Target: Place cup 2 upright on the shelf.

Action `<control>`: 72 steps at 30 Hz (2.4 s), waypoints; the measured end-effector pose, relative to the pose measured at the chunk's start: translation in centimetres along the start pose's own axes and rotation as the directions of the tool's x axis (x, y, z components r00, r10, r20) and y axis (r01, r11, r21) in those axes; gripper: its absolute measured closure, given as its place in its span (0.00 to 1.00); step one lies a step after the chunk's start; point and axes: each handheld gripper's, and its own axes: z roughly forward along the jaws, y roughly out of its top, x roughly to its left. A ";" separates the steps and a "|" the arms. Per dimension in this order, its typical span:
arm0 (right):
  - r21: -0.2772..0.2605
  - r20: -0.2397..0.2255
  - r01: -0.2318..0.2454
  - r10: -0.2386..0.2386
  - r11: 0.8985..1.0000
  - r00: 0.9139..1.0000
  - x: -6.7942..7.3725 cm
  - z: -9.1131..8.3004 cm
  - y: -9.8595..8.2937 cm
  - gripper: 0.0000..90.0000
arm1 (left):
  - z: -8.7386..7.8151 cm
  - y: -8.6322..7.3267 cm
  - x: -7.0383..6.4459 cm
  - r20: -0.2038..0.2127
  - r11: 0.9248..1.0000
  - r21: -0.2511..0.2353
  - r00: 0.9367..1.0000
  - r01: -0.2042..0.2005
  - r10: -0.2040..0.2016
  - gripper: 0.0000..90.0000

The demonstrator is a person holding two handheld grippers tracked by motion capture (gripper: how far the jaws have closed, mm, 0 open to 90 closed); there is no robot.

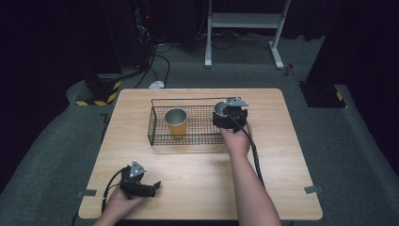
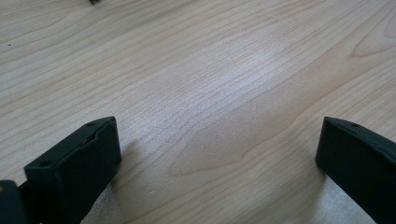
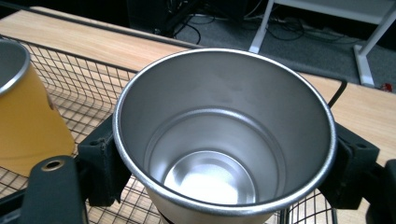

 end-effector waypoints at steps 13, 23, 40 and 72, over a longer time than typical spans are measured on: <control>0.068 -0.001 -0.011 0.011 0.998 1.000 0.1 1.9 -0.8 0.21 | 0.0 0.0 0.0 0.000 1.000 0.004 1.000 -0.004 0.004 0.00; 0.129 -0.001 -0.023 0.023 0.991 1.000 0.2 3.0 -1.5 0.21 | -0.1 0.0 0.0 0.000 1.000 0.004 1.000 -0.007 0.007 0.01; 0.183 -0.005 -0.036 0.038 0.983 0.999 0.5 3.9 -2.2 0.20 | -0.1 0.0 0.0 0.002 1.000 0.002 1.000 -0.005 0.005 0.01; 0.043 -0.025 -0.021 0.022 0.999 0.999 0.0 -1.8 -3.2 0.11 | -0.1 0.0 0.0 0.002 1.000 0.003 1.000 -0.004 0.004 0.01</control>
